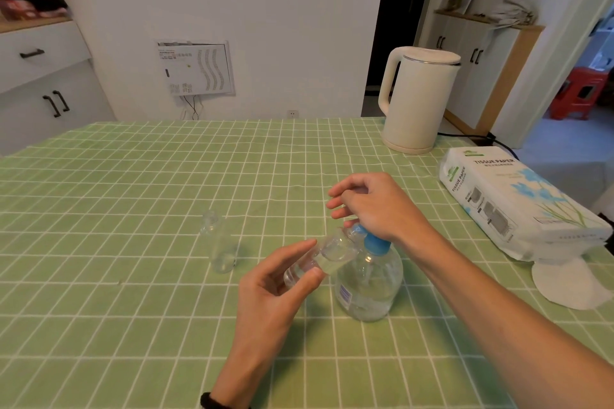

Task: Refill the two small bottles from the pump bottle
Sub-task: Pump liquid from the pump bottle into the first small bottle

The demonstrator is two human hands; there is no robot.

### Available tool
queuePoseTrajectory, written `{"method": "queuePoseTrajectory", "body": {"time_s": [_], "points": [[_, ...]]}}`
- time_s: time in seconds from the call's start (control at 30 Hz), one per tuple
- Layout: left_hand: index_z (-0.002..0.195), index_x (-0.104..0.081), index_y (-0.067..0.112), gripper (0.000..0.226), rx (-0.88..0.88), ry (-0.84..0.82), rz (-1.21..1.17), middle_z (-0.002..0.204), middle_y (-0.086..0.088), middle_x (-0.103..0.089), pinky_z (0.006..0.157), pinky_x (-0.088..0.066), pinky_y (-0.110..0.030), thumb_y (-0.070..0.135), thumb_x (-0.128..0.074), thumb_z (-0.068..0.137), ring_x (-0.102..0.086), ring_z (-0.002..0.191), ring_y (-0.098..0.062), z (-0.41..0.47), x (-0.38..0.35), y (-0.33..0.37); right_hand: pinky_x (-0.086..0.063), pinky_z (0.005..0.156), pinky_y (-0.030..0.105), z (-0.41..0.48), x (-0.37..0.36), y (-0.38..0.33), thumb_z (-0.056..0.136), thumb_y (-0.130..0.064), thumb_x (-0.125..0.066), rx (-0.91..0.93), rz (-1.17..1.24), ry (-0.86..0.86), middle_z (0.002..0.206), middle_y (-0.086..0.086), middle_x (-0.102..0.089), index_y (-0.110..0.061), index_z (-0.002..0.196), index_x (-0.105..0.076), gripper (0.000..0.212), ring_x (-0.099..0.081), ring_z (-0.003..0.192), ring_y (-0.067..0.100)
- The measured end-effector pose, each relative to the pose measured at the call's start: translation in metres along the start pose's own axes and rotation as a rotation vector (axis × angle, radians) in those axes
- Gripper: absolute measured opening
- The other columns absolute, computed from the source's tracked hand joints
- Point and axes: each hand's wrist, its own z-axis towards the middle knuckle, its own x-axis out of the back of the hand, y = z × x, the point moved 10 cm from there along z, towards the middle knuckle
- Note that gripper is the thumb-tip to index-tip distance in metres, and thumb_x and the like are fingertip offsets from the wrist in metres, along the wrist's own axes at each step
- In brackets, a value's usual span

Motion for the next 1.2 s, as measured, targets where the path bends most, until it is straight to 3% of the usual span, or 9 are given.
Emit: {"method": "queuePoseTrajectory", "body": {"time_s": [0.23, 0.63, 0.97, 1.2], "points": [[0.117, -0.081, 0.030, 0.037, -0.008, -0.029, -0.056, 0.121, 0.000, -0.082, 0.089, -0.061, -0.020, 0.027, -0.085, 0.080, -0.077, 0.114, -0.017, 0.002, -0.005, 0.000, -0.066, 0.081, 0.038, -0.001, 0.006, -0.013, 0.102, -0.011, -0.055, 0.055, -0.032, 0.027, 0.091, -0.007, -0.080, -0.022, 0.100, -0.075, 0.023, -0.079, 0.082, 0.009], [0.121, -0.080, 0.029, 0.033, 0.018, -0.052, -0.044, 0.123, -0.001, -0.081, 0.088, -0.061, -0.023, 0.033, -0.076, 0.088, -0.076, 0.117, -0.021, 0.004, -0.004, -0.010, -0.065, 0.088, 0.043, 0.001, 0.000, 0.002, 0.101, -0.005, -0.053, -0.014, -0.007, 0.003, 0.092, -0.002, -0.081, -0.016, 0.100, -0.077, 0.026, -0.080, 0.083, 0.013], [0.120, -0.079, 0.037, 0.034, 0.068, -0.055, -0.011, 0.119, -0.001, -0.082, 0.089, -0.061, -0.027, 0.047, -0.074, 0.088, -0.078, 0.113, -0.022, 0.001, -0.007, -0.009, -0.066, 0.085, 0.041, 0.002, 0.005, -0.008, 0.103, -0.012, -0.055, 0.025, -0.012, 0.018, 0.092, -0.005, -0.081, -0.020, 0.101, -0.075, 0.022, -0.079, 0.082, 0.011], [0.117, -0.081, 0.030, 0.035, 0.058, -0.043, -0.041, 0.119, -0.005, -0.082, 0.087, -0.061, -0.025, 0.034, -0.081, 0.082, -0.078, 0.113, -0.022, 0.002, -0.006, -0.010, -0.066, 0.084, 0.042, 0.004, 0.002, -0.002, 0.100, -0.003, -0.054, 0.009, 0.049, 0.010, 0.091, -0.001, -0.081, -0.018, 0.095, -0.076, 0.027, -0.080, 0.081, 0.013]]}}
